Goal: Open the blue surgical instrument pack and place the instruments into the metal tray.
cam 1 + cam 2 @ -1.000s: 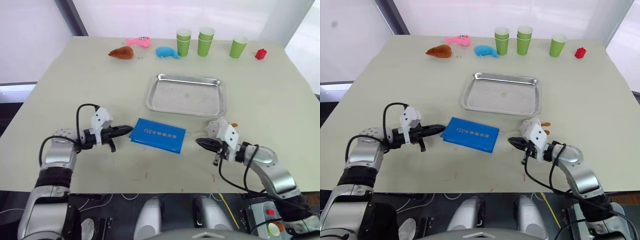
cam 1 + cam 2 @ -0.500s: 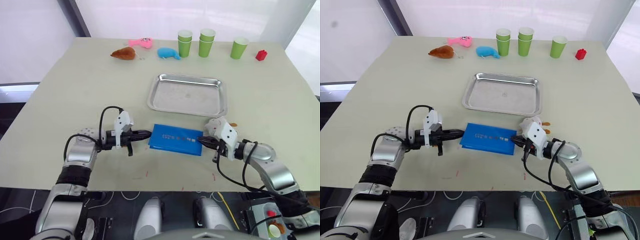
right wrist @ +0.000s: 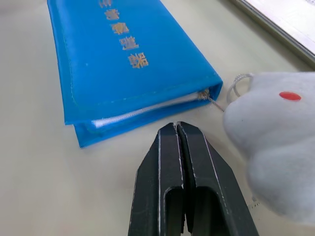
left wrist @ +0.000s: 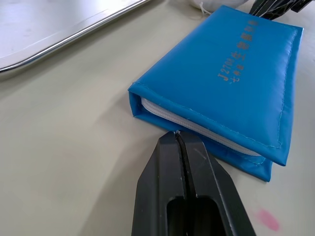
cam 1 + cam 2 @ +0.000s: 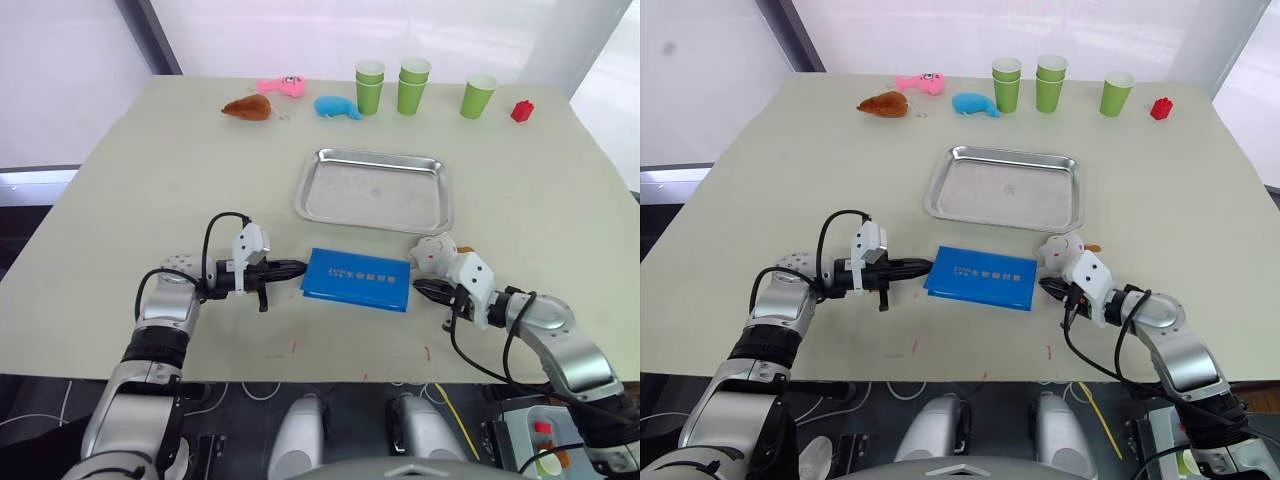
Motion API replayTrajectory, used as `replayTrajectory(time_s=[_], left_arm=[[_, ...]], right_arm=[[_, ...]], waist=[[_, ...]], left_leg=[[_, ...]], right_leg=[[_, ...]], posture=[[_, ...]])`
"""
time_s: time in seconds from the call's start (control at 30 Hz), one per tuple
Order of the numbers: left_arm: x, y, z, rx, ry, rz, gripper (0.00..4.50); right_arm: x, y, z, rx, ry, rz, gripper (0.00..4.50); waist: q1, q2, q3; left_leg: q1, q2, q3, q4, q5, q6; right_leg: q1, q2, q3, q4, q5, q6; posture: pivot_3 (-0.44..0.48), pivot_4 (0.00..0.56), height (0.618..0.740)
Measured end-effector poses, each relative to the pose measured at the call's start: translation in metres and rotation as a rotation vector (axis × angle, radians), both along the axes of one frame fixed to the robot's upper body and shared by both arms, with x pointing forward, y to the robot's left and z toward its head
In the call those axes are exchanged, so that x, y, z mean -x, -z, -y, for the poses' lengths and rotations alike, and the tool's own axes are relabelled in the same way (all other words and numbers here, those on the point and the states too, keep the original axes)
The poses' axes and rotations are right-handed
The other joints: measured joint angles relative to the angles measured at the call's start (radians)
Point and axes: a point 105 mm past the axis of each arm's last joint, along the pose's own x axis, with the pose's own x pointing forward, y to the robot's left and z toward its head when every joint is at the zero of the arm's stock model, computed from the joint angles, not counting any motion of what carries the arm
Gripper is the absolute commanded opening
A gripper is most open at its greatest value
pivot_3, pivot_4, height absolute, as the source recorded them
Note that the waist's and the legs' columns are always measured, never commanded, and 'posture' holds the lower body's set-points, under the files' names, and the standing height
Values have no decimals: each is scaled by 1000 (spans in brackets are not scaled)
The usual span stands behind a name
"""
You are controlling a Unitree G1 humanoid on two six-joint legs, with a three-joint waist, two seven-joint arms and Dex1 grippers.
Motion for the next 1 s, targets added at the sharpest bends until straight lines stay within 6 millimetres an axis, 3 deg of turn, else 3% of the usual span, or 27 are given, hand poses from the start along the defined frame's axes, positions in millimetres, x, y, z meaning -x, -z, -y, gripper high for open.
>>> replayTrajectory(time_s=[0.27, 0.6, 1.0], left_arm=[[0, 2, 6, 8, 11, 3, 1], [3, 4, 36, 65, 52, 21, 1], [2, 6, 39, 50, 37, 39, 1]], right_arm=[[-4, 2, -5, -11, 5, 0, 33], [-16, 1, 17, 15, 50, 30, 33], [-16, 2, 38, 39, 75, 54, 33]], waist=[[2, 1, 0], [9, 2, -1], [12, 7, -4]], left_leg=[[0, 0, 0, 0, 0, 0], [0, -1, 0, 0, 0, 0], [1, -1, 0, 0, 0, 0]], right_leg=[[0, 0, 0, 0, 0, 0], [1, -1, 0, 0, 0, 0], [1, -1, 1, -1, 0, 0]], posture=[[0, 150, 740], [0, 150, 740], [0, 150, 740]])
